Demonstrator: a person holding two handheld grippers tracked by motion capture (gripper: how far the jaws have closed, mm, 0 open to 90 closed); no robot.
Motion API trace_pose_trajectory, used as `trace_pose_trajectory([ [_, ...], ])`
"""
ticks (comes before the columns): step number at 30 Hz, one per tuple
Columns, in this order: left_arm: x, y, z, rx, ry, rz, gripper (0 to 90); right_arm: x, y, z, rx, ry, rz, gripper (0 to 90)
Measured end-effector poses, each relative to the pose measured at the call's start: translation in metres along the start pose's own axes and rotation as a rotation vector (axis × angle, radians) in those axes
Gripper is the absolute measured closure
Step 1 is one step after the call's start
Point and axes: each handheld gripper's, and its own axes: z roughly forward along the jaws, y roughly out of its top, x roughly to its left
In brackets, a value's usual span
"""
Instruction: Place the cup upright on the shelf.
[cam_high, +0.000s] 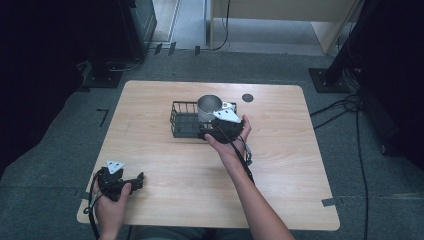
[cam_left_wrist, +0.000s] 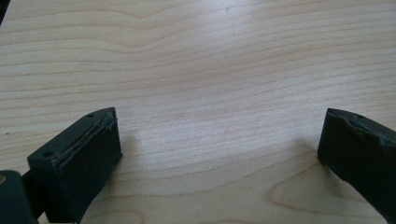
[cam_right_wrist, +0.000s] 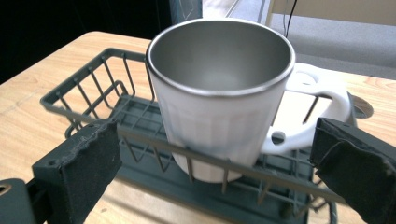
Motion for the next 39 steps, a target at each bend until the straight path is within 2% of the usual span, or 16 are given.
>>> trace_pose_trajectory([
  [8,0.000,0.000,0.000,0.000,0.000,0.001,0.0,-0.010,-0.016,-0.014,0.000,0.010,-0.007,1.7],
  [21,0.000,0.000,0.000,0.002,0.000,0.002,0.0,-0.033,-0.044,-0.039,-0.007,0.019,0.022,1.8],
  [24,0.000,0.000,0.000,0.001,0.000,0.002,0.0,-0.039,-0.050,-0.043,0.002,0.006,0.013,1.8],
  [29,0.000,0.000,0.000,0.001,0.000,0.002,0.0,-0.052,-0.062,-0.051,0.005,-0.012,0.026,1.7],
  [31,0.000,0.000,0.000,0.002,0.000,0.002,0.0,-0.062,-0.068,-0.055,0.009,-0.025,0.036,1.7],
  [32,0.000,0.000,0.000,0.001,0.000,0.002,0.0,-0.062,-0.068,-0.055,0.009,-0.025,0.036,1.7],
  [33,0.000,0.000,0.000,0.001,0.000,0.003,0.0,-0.069,-0.072,-0.059,0.009,-0.033,0.041,1.7],
  [34,0.000,0.000,0.000,0.001,0.000,0.002,0.0,-0.069,-0.072,-0.059,0.009,-0.033,0.041,1.7],
  [37,0.000,0.000,0.000,0.001,0.000,0.002,0.0,-0.084,-0.079,-0.066,0.014,-0.058,0.055,1.8],
  [39,0.000,0.000,0.000,0.001,0.000,0.002,0.0,-0.088,-0.081,-0.068,0.016,-0.065,0.062,1.8],
])
